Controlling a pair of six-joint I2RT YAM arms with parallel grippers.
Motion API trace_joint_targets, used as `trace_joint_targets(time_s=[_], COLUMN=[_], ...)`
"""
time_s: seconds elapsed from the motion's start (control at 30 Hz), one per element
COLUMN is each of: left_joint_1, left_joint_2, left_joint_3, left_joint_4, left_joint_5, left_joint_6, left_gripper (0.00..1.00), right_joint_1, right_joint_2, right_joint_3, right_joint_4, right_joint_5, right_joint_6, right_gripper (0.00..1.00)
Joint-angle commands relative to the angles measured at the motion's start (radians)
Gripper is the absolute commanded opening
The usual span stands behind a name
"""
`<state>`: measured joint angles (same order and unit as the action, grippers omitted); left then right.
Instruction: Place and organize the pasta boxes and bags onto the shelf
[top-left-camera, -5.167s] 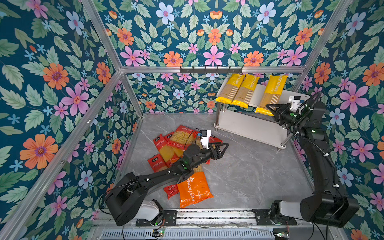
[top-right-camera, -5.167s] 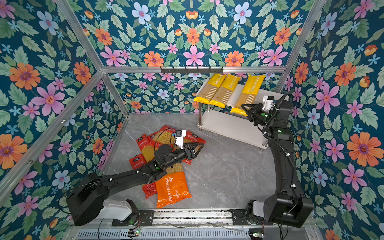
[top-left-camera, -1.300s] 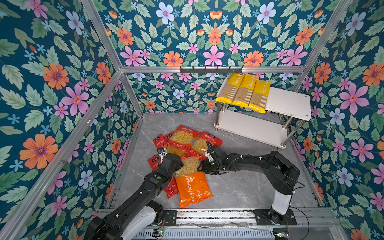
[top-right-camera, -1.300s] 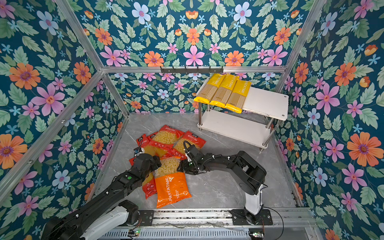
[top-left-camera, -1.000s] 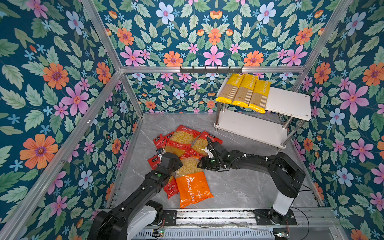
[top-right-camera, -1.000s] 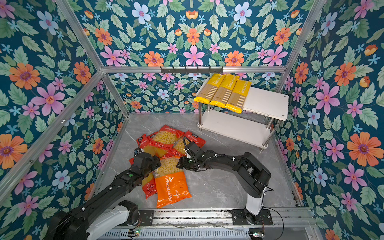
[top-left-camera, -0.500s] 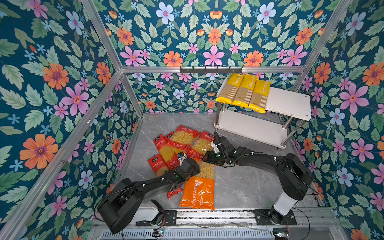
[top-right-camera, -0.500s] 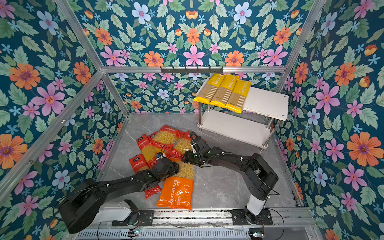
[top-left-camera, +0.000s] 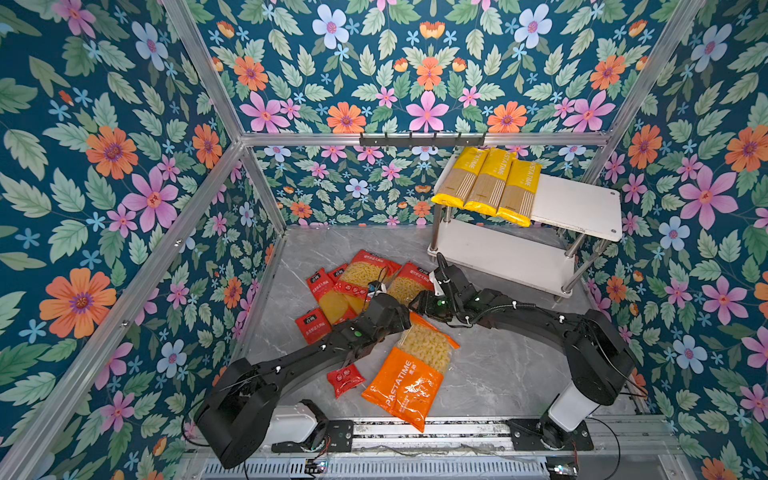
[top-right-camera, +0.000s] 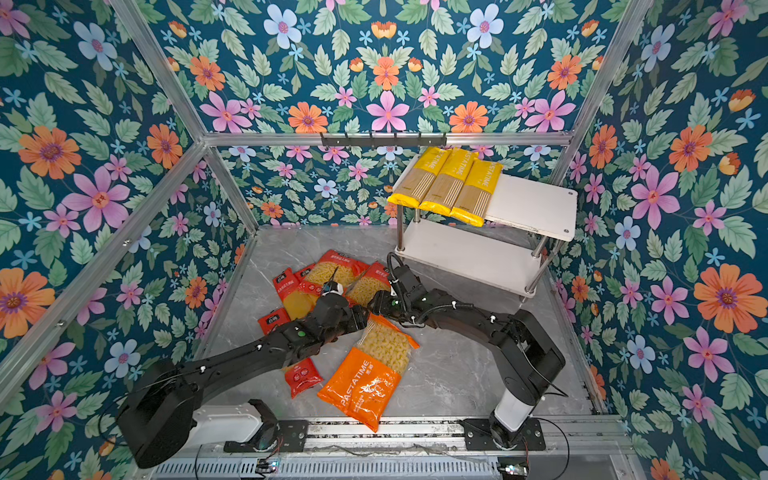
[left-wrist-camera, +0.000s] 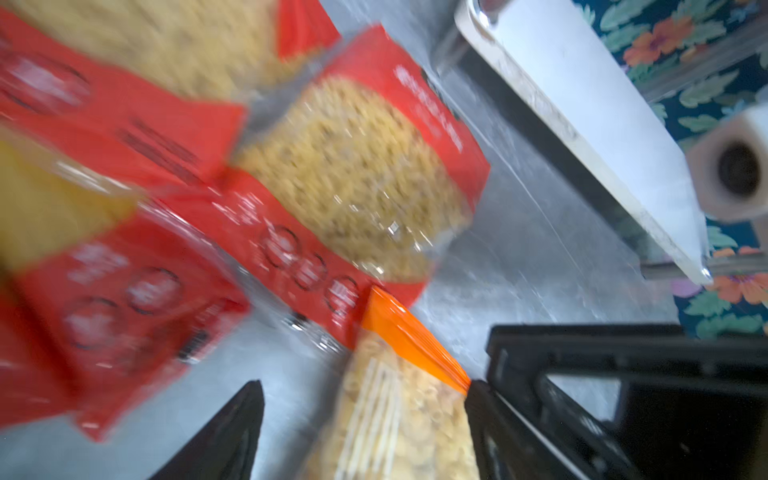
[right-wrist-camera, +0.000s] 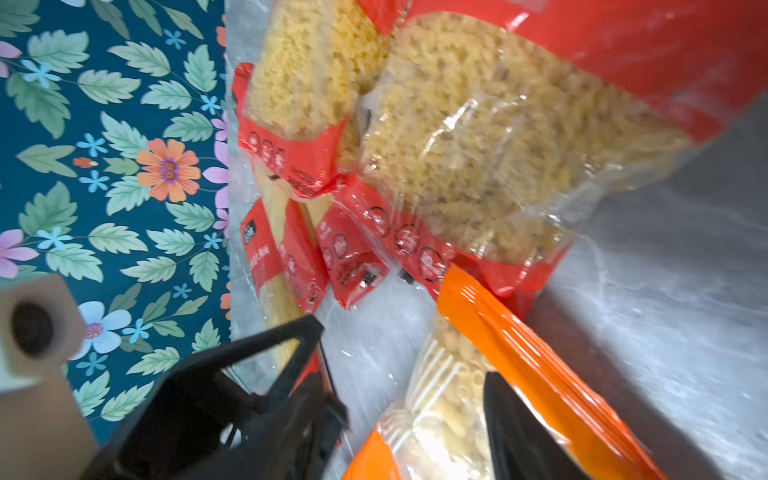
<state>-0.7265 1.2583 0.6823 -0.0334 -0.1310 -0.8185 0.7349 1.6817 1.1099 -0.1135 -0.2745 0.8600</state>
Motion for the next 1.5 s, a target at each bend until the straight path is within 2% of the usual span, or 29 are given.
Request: trace_joint_targets(time_s=[0.0,0.3,0.53,0.63,0.83,1.3,1.37,1.47], left_joint_1=[0.09,0.362,0.479,0.529,0.549,0.55,0.55,0.55], left_joint_2=[-0.065,-0.242,-0.29,-0.312,-0.316,-0.321,-0.318,-0.319], left_joint_3=[-0.019,-0.07,-0.164,-0.216,-0.237,-0.261,-0.268,-0.257], left_joint_4=[-0.021,-0.142,-0.108,-0.056,-0.048,-0.008,0.012,0.01], left_joint_5=[0.01,-0.016,0.028,0.086,0.129,0.149,0.157,0.166], left_joint_6=[0.098,0.212,0.151,0.129,0.114,0.092,0.078,0.07], left_gripper=[0.79,0.8,0.8,0.76,0.73,0.73,0.73,0.73], right_joint_1=[0.023,0.107,0.156,0.167,0.173,0.199,0.199,0.199], right_joint_2=[0.023,0.206,0.384,0.463,0.578,0.733,0.745,0.751], right_joint_3=[0.049,0.278,0.47,0.56,0.695,0.819,0.837,0.855], right_joint_4=[-0.044,-0.116,-0.166,-0.19,-0.227,-0.262,-0.272,-0.288], right_joint_5=[-0.021,-0.047,-0.107,-0.121,-0.162,-0.203,-0.201,-0.2], right_joint_6=[-0.006,-0.041,-0.061,-0.073,-0.082,-0.066,-0.068,-0.08], right_gripper=[0.62,0.61,0.57,0.52,0.45,0.43,0.39,0.25])
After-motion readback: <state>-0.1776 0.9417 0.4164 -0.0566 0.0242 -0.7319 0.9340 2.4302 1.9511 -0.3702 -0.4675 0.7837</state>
